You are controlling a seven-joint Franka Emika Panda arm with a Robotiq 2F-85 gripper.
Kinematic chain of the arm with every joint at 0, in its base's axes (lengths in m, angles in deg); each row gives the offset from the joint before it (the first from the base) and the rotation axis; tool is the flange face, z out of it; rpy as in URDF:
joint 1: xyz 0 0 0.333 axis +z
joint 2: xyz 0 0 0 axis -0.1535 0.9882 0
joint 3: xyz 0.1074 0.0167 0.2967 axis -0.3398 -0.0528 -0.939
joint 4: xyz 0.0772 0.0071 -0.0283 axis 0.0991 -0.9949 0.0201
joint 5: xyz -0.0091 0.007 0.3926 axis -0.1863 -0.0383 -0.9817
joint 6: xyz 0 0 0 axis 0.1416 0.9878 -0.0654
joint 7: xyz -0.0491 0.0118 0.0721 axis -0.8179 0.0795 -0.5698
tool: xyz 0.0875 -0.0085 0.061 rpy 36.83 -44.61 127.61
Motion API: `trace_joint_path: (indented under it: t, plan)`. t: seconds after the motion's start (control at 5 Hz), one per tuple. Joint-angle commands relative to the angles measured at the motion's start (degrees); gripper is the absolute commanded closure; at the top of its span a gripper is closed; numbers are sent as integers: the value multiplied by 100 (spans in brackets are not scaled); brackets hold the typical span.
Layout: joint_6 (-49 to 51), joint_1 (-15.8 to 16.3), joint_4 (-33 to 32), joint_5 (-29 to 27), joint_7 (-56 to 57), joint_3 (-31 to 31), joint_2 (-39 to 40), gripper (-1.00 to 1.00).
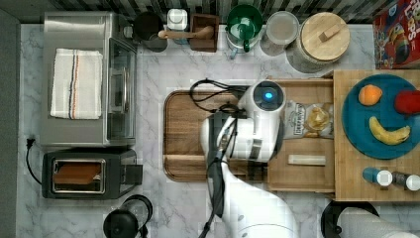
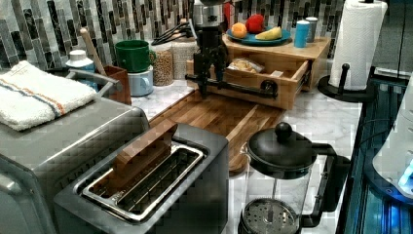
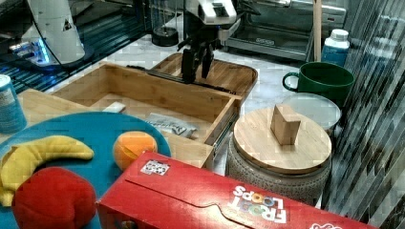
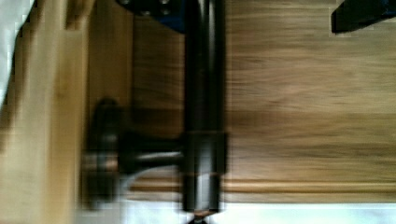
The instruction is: Open the drawer.
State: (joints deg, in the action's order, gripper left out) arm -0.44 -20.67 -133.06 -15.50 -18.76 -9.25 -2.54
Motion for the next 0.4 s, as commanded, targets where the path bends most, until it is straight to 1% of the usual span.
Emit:
trace_joint_path:
  t: [0.2,0.4]
  plan:
    - [504,476,137,-778,-381,-786,-215,-100]
    - [504,490,137,-784,-376,-771,-215,-100]
